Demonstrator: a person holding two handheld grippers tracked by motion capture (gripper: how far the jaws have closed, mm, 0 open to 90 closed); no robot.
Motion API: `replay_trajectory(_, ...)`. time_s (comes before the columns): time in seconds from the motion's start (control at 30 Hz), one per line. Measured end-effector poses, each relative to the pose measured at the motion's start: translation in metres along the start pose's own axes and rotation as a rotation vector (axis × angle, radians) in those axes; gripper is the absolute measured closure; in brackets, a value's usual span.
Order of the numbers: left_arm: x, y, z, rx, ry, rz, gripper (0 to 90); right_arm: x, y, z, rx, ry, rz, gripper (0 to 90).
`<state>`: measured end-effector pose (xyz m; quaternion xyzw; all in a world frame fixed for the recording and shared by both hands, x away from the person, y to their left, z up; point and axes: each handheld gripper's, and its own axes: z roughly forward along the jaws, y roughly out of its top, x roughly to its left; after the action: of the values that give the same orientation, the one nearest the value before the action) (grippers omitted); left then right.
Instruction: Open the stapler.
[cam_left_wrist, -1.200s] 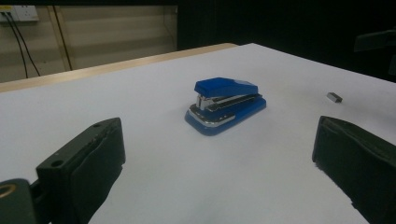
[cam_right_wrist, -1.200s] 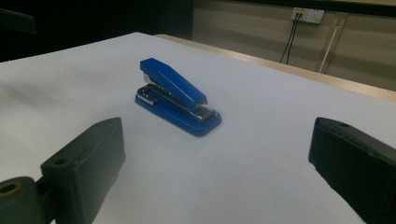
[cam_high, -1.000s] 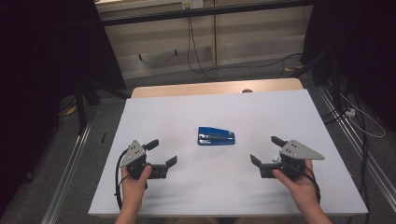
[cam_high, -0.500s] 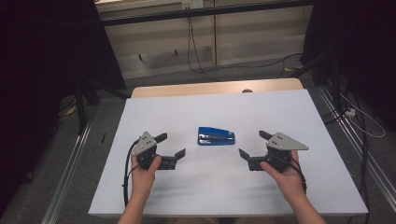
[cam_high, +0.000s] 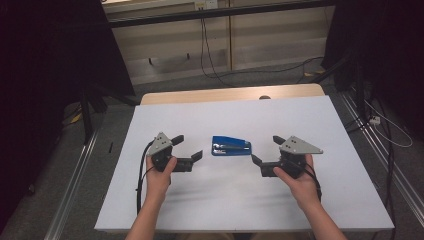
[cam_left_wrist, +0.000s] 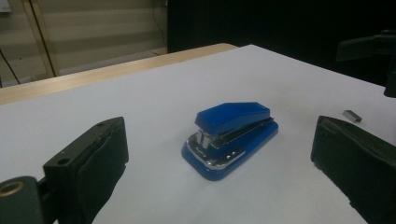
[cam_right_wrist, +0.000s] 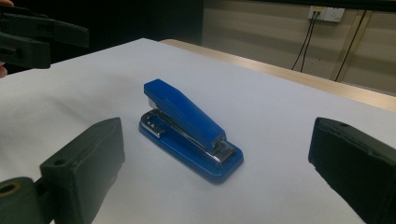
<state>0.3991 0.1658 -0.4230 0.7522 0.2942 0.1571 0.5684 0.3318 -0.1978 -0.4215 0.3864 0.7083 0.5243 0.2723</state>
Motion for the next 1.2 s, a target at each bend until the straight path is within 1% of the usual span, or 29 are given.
replay_trajectory(0.1,0.000,0.002,0.004,0.000,-0.003,0.002,4.2,-0.001,0.001,0.004,0.003,-0.001,-0.014,3.5)
replay_trajectory(0.27,0.000,0.005,0.012,0.003,-0.012,0.002,4.1,-0.003,0.004,0.012,0.003,0.002,-0.014,3.5)
replay_trajectory(0.33,0.001,0.004,0.016,-0.008,-0.021,-0.010,4.1,-0.003,0.005,0.014,0.002,0.003,-0.015,3.6)
replay_trajectory(0.4,0.002,0.004,0.017,-0.007,-0.020,-0.005,4.0,-0.003,0.005,0.016,0.001,0.005,-0.014,3.6)
replay_trajectory(0.43,0.002,0.004,0.019,-0.008,-0.016,-0.010,4.0,-0.003,0.005,0.016,0.001,0.005,-0.014,3.6)
replay_trajectory(0.57,0.004,0.002,0.023,0.012,-0.022,-0.017,4.0,-0.003,0.005,0.020,0.004,0.004,-0.013,3.7)
replay_trajectory(0.63,0.004,0.003,0.026,0.031,-0.021,-0.007,3.8,-0.003,0.005,0.021,0.005,0.003,-0.015,3.7)
replay_trajectory(0.7,0.004,0.005,0.028,0.022,-0.022,-0.007,3.7,-0.003,0.005,0.022,0.006,0.003,-0.016,3.7)
replay_trajectory(0.73,0.003,0.006,0.030,0.021,-0.025,-0.016,3.6,-0.003,0.006,0.023,0.006,0.006,-0.015,3.8)
replay_trajectory(0.77,0.004,0.006,0.031,0.028,-0.026,-0.012,3.5,-0.003,0.006,0.024,0.007,0.006,-0.015,3.8)
replay_trajectory(0.8,0.003,0.006,0.034,0.029,-0.032,-0.011,3.4,-0.003,0.006,0.025,0.007,0.007,-0.019,3.8)
replay_trajectory(0.87,0.002,0.006,0.036,0.030,-0.035,-0.010,3.2,-0.003,0.006,0.026,0.008,0.008,-0.017,3.8)
replay_trajectory(0.9,0.002,0.006,0.037,0.030,-0.044,-0.008,3.2,-0.003,0.006,0.026,0.010,0.008,-0.017,3.9)
replay_trajectory(0.93,0.002,0.006,0.038,0.037,-0.045,-0.001,3.0,-0.004,0.006,0.027,0.012,0.006,-0.021,3.8)
replay_trajectory(1.03,0.002,0.006,0.041,0.028,-0.051,-0.016,3.0,-0.004,0.007,0.028,0.011,0.007,-0.019,3.8)
replay_trajectory(1.07,0.002,0.006,0.042,0.027,-0.051,-0.019,3.0,-0.004,0.007,0.029,0.012,0.007,-0.019,3.8)
replay_trajectory(1.1,0.003,0.007,0.045,0.055,-0.033,-0.010,3.0,-0.003,0.006,0.031,0.016,0.007,-0.019,3.9)
replay_trajectory(1.13,0.003,0.007,0.045,0.055,-0.033,-0.010,3.0,-0.003,0.006,0.031,0.016,0.007,-0.019,3.9)
replay_trajectory(1.17,0.003,0.008,0.048,0.072,-0.018,-0.007,3.1,-0.003,0.006,0.032,0.018,0.009,-0.018,3.9)
replay_trajectory(1.2,0.003,0.008,0.048,0.072,-0.018,-0.007,3.2,-0.003,0.006,0.032,0.018,0.009,-0.018,3.9)
